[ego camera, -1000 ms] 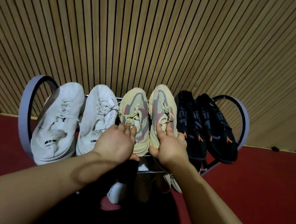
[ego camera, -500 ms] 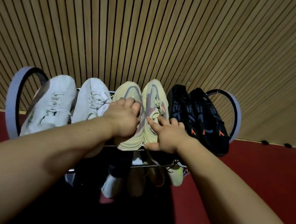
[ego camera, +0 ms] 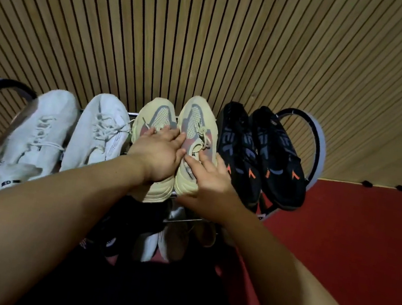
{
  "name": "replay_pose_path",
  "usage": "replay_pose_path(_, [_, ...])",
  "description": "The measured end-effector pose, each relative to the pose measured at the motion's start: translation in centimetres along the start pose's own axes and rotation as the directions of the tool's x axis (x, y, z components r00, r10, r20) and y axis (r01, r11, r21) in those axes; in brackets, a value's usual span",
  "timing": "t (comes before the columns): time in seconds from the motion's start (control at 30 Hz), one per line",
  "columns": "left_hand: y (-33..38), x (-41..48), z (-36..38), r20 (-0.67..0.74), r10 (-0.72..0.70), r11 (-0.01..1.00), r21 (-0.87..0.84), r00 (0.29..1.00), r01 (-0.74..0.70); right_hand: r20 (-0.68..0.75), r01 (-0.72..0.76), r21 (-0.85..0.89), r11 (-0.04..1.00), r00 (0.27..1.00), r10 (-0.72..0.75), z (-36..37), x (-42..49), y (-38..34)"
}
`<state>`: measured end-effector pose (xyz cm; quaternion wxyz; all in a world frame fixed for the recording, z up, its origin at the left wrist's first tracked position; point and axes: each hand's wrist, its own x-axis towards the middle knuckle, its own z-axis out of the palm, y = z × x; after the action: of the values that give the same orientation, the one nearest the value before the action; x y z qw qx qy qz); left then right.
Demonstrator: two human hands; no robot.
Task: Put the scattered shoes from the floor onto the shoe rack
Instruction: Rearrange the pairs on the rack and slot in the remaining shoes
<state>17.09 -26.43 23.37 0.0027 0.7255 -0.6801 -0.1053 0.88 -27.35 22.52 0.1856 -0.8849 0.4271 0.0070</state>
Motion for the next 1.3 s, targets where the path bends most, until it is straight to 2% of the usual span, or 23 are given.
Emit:
replay_pose_path(0.2, [-0.6,0.8,0.7,-0.106,-0.010,0.998,0.060,0.994,0.017,-0.197,0.106,-0.081,0.991,0.973,-0.121,1.6,0.5,-0.9])
replay_pose_path(0.33, [-1.2,0.6,2.0,-0.188,0.006,0.999,-0.043,0.982,-0.014,-0.333,0.220,-0.003,0.975,0.919,-0.209,2.4,0.8,0.9])
replay_pose_path(0.47, [-1.1,0.1,2.0,-0.200,0.011,0.995,-0.097,0.980,-0.031,-0.243,0.304,0.165,0.938,0.935,-0.260,2.1,0.2,1.9])
replay_pose_path(0.5, [-1.1,0.1,1.9,-0.187,0.019,0.995,-0.090,0.982,-0.037,-0.188,0.278,0.194,0.941,0.952,-0.243,1.7,-0.1,2.3])
replay_pose_path(0.57, [-1.0,0.0,1.7,-0.167,0.029,0.996,-0.078,0.986,-0.043,-0.198,0.181,0.063,0.982,0.966,-0.165,1.1,-0.9,3.5])
replay_pose_path(0.63, [-0.8,-0.1,1.6,-0.167,0.022,0.996,-0.081,0.986,-0.035,-0.181,-0.006,-0.086,0.996,0.983,-0.009,0.4,-1.7,4.5])
replay_pose_path(0.7, [-0.7,-0.2,1.5,-0.165,0.013,0.997,-0.075,0.986,-0.026,-0.137,-0.138,-0.135,0.981,0.983,0.120,0.0,-1.8,4.8])
replay_pose_path(0.8, [-0.7,-0.4,1.2,-0.144,0.007,0.996,-0.087,0.990,-0.020,-0.105,-0.171,-0.184,0.968,0.983,0.153,-0.5,-1.7,4.9])
replay_pose_path(0.9, [-0.6,-0.4,1.2,-0.111,0.005,0.996,-0.088,0.994,-0.015,0.057,-0.161,-0.151,0.975,0.984,0.171,-1.0,-1.9,5.5])
replay_pose_path(0.97, [-0.6,-0.4,1.3,-0.094,0.009,0.997,-0.074,0.996,-0.016,0.053,-0.158,-0.130,0.979,0.985,0.166,-1.7,-2.2,5.6])
replay_pose_path(1.07, [-0.6,-0.4,1.2,-0.093,0.025,0.998,-0.052,0.995,-0.030,0.079,-0.133,-0.018,0.991,0.988,0.134,-3.0,-2.6,6.0])
replay_pose_path(1.13, [-0.4,-0.3,1.0,-0.071,0.030,0.999,-0.038,0.997,-0.033,0.060,-0.146,0.258,0.955,0.989,0.135,-4.4,-3.0,6.3])
replay_pose_path(1.17, [-0.4,-0.3,0.9,-0.063,0.028,0.999,-0.034,0.998,-0.030,0.032,-0.146,0.461,0.875,0.989,0.148,-5.3,-3.4,6.1])
replay_pose_path(1.23, [-0.2,-0.2,0.9,-0.062,0.020,0.999,-0.039,0.998,-0.022,0.006,-0.127,0.793,0.596,0.980,0.201,-6.2,-3.9,6.1])
replay_pose_path(1.27, [-0.2,-0.2,0.9,-0.062,0.014,0.999,-0.043,0.998,-0.016,0.034,-0.143,0.857,0.496,0.975,0.221,-6.2,-4.1,6.0])
replay_pose_path(1.3, [-0.2,-0.1,0.9,-0.052,0.005,0.999,-0.041,0.999,-0.007,0.064,-0.163,0.863,0.478,0.974,0.216,-6.0,-4.2,5.8])
